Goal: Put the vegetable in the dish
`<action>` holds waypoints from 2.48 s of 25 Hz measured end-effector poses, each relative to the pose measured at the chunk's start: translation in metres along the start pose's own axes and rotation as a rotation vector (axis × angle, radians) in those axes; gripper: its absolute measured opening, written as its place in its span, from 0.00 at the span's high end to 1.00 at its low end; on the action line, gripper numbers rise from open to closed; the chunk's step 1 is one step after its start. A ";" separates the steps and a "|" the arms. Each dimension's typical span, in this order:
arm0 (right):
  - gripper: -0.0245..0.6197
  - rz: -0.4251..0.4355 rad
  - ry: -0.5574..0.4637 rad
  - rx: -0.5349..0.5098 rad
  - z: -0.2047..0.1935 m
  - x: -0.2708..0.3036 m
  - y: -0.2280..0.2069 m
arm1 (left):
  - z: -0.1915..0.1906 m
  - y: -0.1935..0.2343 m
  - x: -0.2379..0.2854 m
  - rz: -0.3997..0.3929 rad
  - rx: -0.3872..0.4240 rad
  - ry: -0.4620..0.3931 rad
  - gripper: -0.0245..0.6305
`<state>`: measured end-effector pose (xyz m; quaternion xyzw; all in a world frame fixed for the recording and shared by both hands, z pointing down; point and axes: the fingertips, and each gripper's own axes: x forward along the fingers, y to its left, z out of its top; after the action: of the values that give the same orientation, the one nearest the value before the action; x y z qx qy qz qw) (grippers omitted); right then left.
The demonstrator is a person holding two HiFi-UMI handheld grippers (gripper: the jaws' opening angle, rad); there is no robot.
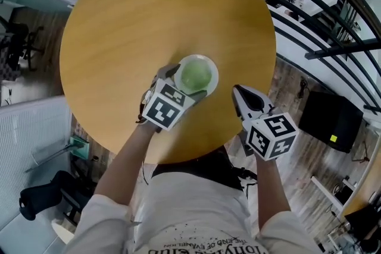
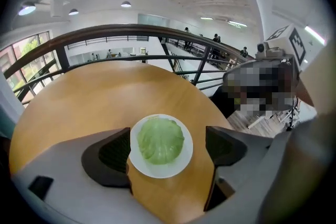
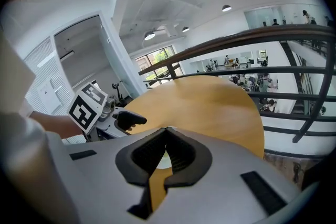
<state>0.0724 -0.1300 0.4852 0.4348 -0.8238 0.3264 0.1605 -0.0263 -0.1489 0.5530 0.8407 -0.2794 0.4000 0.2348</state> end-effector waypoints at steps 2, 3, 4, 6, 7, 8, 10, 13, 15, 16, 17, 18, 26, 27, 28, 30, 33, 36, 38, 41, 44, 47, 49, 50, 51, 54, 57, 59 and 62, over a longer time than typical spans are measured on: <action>0.93 0.003 -0.008 -0.014 0.004 -0.008 0.005 | -0.001 -0.002 -0.014 0.029 -0.020 -0.027 0.37; 0.93 0.005 -0.010 -0.023 0.006 -0.011 0.007 | 0.000 -0.001 -0.022 0.061 -0.022 -0.045 0.52; 0.93 0.007 -0.011 -0.032 0.006 -0.015 0.007 | 0.003 0.000 -0.030 0.091 -0.020 -0.063 0.59; 0.93 0.006 -0.008 -0.044 0.007 -0.022 0.008 | 0.008 -0.002 -0.045 0.130 -0.015 -0.098 0.65; 0.92 0.005 -0.008 -0.049 0.007 -0.026 0.010 | 0.010 -0.005 -0.054 0.141 -0.018 -0.115 0.68; 0.93 0.006 -0.009 -0.054 0.008 -0.030 0.014 | 0.012 -0.008 -0.064 0.147 -0.028 -0.133 0.71; 0.93 0.010 -0.015 -0.068 0.010 -0.038 0.022 | 0.013 -0.015 -0.083 0.148 -0.066 -0.170 0.77; 0.92 0.011 -0.020 -0.084 0.012 -0.047 0.033 | 0.011 -0.032 -0.107 0.134 -0.128 -0.211 0.81; 0.92 0.010 -0.025 -0.084 0.013 -0.053 0.038 | 0.007 -0.041 -0.120 0.147 -0.143 -0.223 0.85; 0.92 0.009 -0.031 -0.087 0.014 -0.057 0.041 | 0.004 -0.045 -0.125 0.156 -0.150 -0.225 0.86; 0.93 0.009 -0.036 -0.092 0.015 -0.061 0.043 | 0.001 -0.049 -0.129 0.162 -0.160 -0.224 0.87; 0.93 0.009 -0.041 -0.100 0.016 -0.064 0.046 | -0.003 -0.052 -0.131 0.164 -0.172 -0.223 0.88; 0.92 0.006 -0.072 -0.134 0.024 -0.080 0.061 | -0.009 -0.069 -0.157 0.197 -0.242 -0.306 0.92; 0.93 0.005 -0.077 -0.136 0.027 -0.081 0.062 | -0.009 -0.070 -0.158 0.197 -0.244 -0.311 0.93; 0.92 0.003 -0.083 -0.139 0.030 -0.083 0.062 | -0.008 -0.071 -0.159 0.196 -0.246 -0.313 0.93; 0.93 0.001 -0.096 -0.142 0.036 -0.086 0.063 | -0.006 -0.070 -0.159 0.193 -0.252 -0.316 0.93; 0.92 -0.007 -0.115 -0.139 0.044 -0.089 0.061 | -0.003 -0.069 -0.160 0.191 -0.256 -0.318 0.93; 0.93 -0.006 -0.120 -0.130 0.044 -0.087 0.061 | -0.001 -0.067 -0.161 0.195 -0.250 -0.316 0.93; 0.92 0.004 -0.116 -0.130 0.041 -0.087 0.061 | 0.000 -0.067 -0.159 0.195 -0.253 -0.315 0.93; 0.92 0.019 -0.102 -0.147 0.037 -0.087 0.062 | 0.002 -0.069 -0.156 0.190 -0.255 -0.315 0.93; 0.92 0.025 -0.093 -0.162 0.038 -0.087 0.063 | 0.005 -0.072 -0.156 0.185 -0.249 -0.316 0.93; 0.92 0.027 -0.091 -0.162 0.037 -0.087 0.063 | 0.004 -0.074 -0.156 0.183 -0.254 -0.316 0.93; 0.93 0.030 -0.090 -0.162 0.037 -0.086 0.063 | 0.004 -0.073 -0.156 0.183 -0.258 -0.317 0.93; 0.93 0.031 -0.089 -0.163 0.037 -0.086 0.064 | 0.004 -0.073 -0.156 0.183 -0.259 -0.317 0.93; 0.92 0.031 -0.087 -0.163 0.038 -0.086 0.065 | 0.004 -0.072 -0.157 0.182 -0.261 -0.318 0.93; 0.93 0.030 -0.084 -0.162 0.038 -0.085 0.066 | 0.003 -0.071 -0.159 0.175 -0.263 -0.318 0.93; 0.93 0.031 -0.085 -0.158 0.037 -0.086 0.068 | 0.001 -0.073 -0.160 0.172 -0.261 -0.314 0.93; 0.93 0.032 -0.085 -0.158 0.036 -0.088 0.069 | 0.000 -0.075 -0.160 0.173 -0.257 -0.313 0.93; 0.92 0.031 -0.085 -0.158 0.034 -0.090 0.069 | 0.000 -0.077 -0.160 0.176 -0.248 -0.314 0.93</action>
<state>0.0679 -0.0701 0.3835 0.4215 -0.8596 0.2442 0.1541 -0.0594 -0.0469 0.4109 0.8298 -0.4317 0.2458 0.2542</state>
